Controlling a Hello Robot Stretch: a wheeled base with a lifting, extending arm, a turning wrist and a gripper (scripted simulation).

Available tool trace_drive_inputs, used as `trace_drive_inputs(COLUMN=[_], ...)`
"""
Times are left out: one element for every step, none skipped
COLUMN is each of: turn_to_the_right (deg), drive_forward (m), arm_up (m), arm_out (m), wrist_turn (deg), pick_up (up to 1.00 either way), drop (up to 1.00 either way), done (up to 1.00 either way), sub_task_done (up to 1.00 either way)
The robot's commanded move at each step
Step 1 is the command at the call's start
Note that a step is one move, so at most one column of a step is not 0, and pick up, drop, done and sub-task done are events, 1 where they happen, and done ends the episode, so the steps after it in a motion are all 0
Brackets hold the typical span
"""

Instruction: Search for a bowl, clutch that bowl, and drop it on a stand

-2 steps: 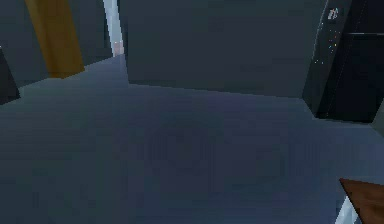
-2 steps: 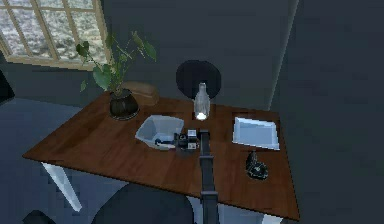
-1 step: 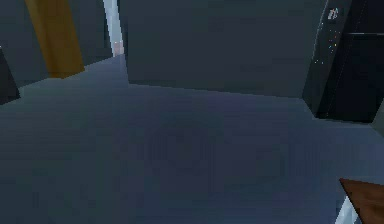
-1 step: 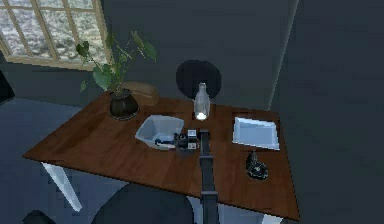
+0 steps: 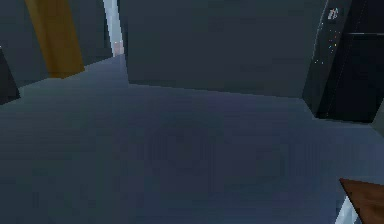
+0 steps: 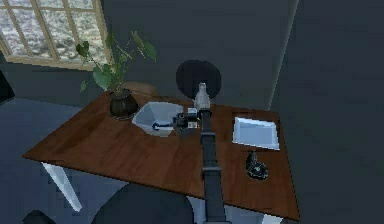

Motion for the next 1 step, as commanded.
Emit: trace_drive_inputs(turn_to_the_right=[0.0], drive_forward=[0.00], arm_up=[0.26], arm_out=[0.00], wrist_turn=[0.0], pick_up=[0.00], drop=[0.00], done=[0.00], sub_task_done=[0.00])
